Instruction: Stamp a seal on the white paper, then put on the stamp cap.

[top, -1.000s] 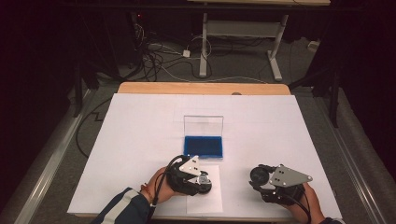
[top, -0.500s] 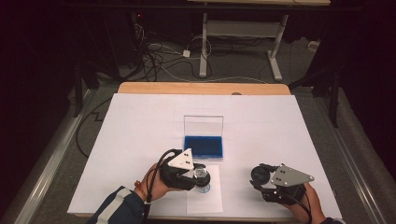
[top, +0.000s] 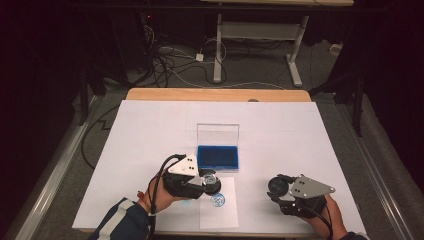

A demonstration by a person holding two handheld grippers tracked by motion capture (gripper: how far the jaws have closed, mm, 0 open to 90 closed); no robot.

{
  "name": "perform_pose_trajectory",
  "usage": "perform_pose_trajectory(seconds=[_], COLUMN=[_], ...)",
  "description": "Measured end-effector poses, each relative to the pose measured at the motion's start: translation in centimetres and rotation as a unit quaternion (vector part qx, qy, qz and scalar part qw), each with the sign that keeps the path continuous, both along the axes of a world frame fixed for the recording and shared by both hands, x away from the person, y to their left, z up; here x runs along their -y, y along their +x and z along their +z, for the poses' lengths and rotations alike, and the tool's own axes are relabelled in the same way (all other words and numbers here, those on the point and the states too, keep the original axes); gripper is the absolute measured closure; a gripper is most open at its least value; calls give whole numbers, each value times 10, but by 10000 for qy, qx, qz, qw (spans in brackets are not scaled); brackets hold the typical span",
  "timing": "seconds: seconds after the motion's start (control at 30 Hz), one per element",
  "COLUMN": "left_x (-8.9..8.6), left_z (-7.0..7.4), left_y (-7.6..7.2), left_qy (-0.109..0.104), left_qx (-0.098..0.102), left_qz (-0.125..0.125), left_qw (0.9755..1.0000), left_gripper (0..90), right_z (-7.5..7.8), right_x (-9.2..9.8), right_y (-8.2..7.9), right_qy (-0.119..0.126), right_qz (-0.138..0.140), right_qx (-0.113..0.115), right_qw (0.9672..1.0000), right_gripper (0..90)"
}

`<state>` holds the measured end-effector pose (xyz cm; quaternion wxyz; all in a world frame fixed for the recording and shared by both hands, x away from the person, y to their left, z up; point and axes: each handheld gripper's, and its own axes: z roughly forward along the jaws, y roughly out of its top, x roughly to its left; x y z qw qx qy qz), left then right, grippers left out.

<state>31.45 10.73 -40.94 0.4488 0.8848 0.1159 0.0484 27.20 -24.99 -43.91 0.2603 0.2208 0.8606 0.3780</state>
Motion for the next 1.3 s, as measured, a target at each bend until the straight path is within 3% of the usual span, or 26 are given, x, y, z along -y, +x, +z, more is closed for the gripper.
perform_pose_trajectory(seconds=[0.27, 0.6, 1.0, 1.3], left_x=[-8, -13, -21, -17], left_z=[4, 9, 15, 22], left_y=[1, 1, -1, 1], left_qy=[-82, -155, -301, -501], left_qx=[77, 100, 152, 172], left_qz=[144, 100, 226, 122], left_qw=[9998, 9998, 9992, 9985], left_gripper=[541, 541, 541, 541], right_z=[-1, 0, -1, -2], right_x=[0, 1, -1, -13], right_y=[4, 3, 5, 12], right_qy=[-12, -1, 1, 56], right_qz=[8, 21, 53, 147], right_qx=[-11, 1, -22, -87], right_qw=[10000, 10000, 10000, 9998], right_gripper=[379, 379, 379, 379])
